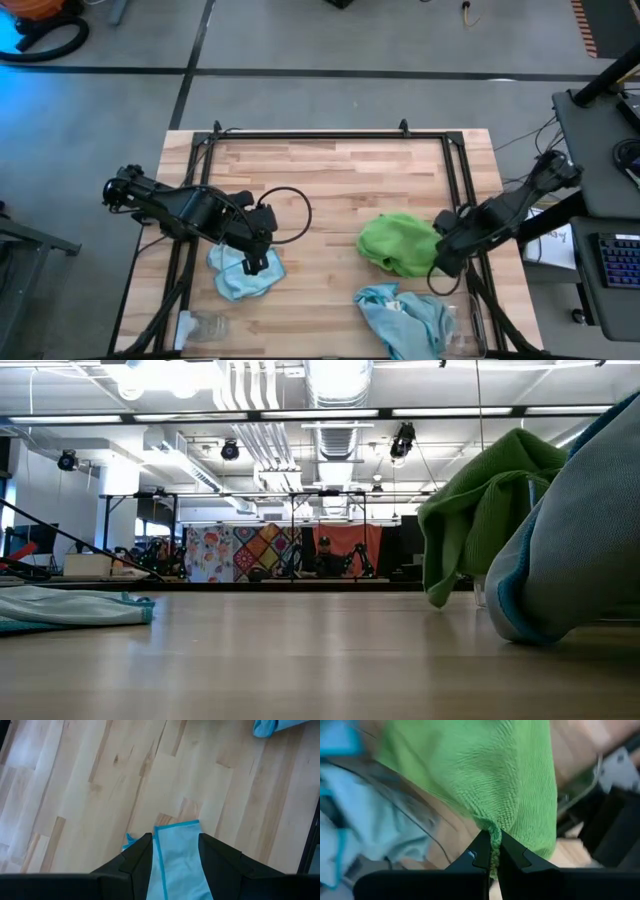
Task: Sort microfiber towel by color & place in baskets
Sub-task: Put the green microfiber cloth into the top transparent bin
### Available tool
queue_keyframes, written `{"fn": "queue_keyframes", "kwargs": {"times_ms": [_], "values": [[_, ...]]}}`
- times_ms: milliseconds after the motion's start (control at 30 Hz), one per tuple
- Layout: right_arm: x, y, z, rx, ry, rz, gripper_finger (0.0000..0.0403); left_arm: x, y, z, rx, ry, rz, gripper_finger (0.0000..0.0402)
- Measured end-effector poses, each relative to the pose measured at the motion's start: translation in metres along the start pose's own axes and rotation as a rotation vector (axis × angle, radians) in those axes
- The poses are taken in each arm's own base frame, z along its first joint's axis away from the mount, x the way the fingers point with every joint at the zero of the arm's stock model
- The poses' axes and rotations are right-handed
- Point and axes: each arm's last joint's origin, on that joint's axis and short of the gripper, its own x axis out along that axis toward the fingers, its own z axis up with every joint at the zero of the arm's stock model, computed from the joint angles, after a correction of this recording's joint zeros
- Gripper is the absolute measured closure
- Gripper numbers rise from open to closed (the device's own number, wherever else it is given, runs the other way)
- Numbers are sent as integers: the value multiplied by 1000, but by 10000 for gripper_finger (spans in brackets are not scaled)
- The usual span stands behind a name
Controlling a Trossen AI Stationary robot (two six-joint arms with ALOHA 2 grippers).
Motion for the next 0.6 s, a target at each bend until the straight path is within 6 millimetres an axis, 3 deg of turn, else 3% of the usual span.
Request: {"fn": "queue_keyframes", "kwargs": {"times_ms": [600], "values": [[91, 16, 9, 10, 223, -354, 394, 0, -1, 1, -29, -7, -5, 258]]}}
